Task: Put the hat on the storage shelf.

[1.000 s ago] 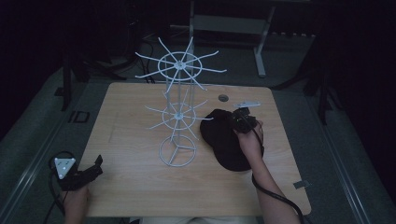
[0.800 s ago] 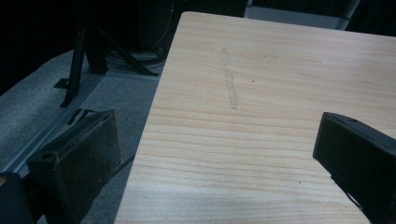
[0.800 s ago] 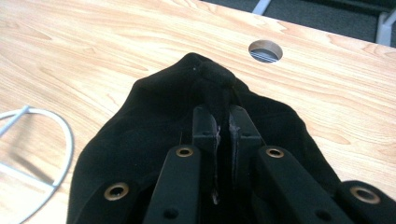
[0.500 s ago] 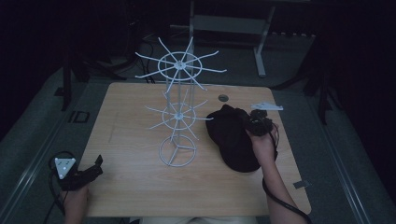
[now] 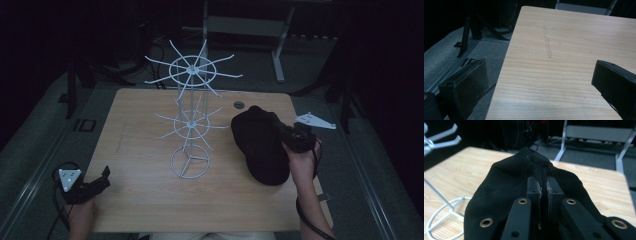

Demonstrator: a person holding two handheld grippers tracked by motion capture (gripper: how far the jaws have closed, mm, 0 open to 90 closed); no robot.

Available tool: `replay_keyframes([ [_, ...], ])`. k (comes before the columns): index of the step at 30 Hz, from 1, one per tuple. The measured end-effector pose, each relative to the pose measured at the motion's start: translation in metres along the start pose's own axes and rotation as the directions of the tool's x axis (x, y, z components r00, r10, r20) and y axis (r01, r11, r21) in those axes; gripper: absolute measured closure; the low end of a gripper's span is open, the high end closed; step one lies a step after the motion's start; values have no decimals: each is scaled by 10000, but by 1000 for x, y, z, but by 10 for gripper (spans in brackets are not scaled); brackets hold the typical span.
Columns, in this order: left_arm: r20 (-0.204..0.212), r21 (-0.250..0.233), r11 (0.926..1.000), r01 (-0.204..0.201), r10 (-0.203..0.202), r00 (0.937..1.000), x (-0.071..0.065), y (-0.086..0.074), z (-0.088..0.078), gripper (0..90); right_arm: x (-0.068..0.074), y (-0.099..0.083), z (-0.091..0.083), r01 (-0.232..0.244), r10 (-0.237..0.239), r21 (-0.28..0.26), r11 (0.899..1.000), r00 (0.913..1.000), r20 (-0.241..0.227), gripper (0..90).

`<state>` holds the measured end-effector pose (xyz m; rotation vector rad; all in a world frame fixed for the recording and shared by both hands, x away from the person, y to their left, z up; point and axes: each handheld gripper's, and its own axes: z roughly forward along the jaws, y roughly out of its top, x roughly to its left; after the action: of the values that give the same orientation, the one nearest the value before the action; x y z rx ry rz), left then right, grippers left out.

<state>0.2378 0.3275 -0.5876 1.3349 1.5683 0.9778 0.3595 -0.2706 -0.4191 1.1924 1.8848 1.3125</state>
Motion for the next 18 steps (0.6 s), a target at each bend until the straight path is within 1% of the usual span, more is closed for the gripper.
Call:
replay_keyframes([
  [1, 6, -4, 10000, -7, 7, 10000, 0, 0, 0, 15, 0, 2, -5, -4, 4, -159, 9999, 10000, -15, 838],
  [2, 6, -4, 10000, -7, 7, 10000, 0, 0, 0, 15, 0, 2, -5, -4, 4, -159, 9999, 10000, -15, 838],
  [3, -1, -9, 10000, -11, 11, 10000, 0, 0, 0, 15, 0, 3, -11, -4, 2, -306, 9995, 10000, -55, 838],
  [4, 0, -4, 10000, -13, 13, 10000, 0, 0, 0, 15, 1, 6, -21, -38, 34, -580, 9983, 10000, -82, 838],
  [6, -4, -2, 10000, 15, -15, 10000, 0, 0, 0, 15, 2, 10, -33, -11, 1, -912, 9958, 9999, -107, 838],
  [9, -12, 9, 10000, -4, 4, 10000, 0, 0, 0, 15, 4, 16, -50, 65, -84, -1323, 9912, 9999, -137, 838],
  [10, -12, 3, 10000, 0, 0, 10000, 0, 0, 0, 15, 4, 18, -54, 102, -121, -1379, 9904, 9998, -129, 838],
  [12, 17, 13, 10000, -8, 8, 10000, 0, 0, 0, 15, 7, 20, -63, 205, -227, -1636, 9863, 9997, -115, 838],
  [14, 6, 24, 10000, -9, 9, 10000, 0, 0, 0, 15, 9, 23, -71, 212, -244, -1777, 9839, 9996, -160, 838],
  [16, 1, 20, 10000, -17, 17, 10000, 0, 0, 0, 15, 10, 26, -79, 203, -237, -2008, 9794, 9996, -148, 839],
  [18, 4, 18, 10000, -11, 11, 10000, 0, 0, 0, 15, 11, 31, -87, 202, -264, -2207, 9751, 9993, -249, 838],
])
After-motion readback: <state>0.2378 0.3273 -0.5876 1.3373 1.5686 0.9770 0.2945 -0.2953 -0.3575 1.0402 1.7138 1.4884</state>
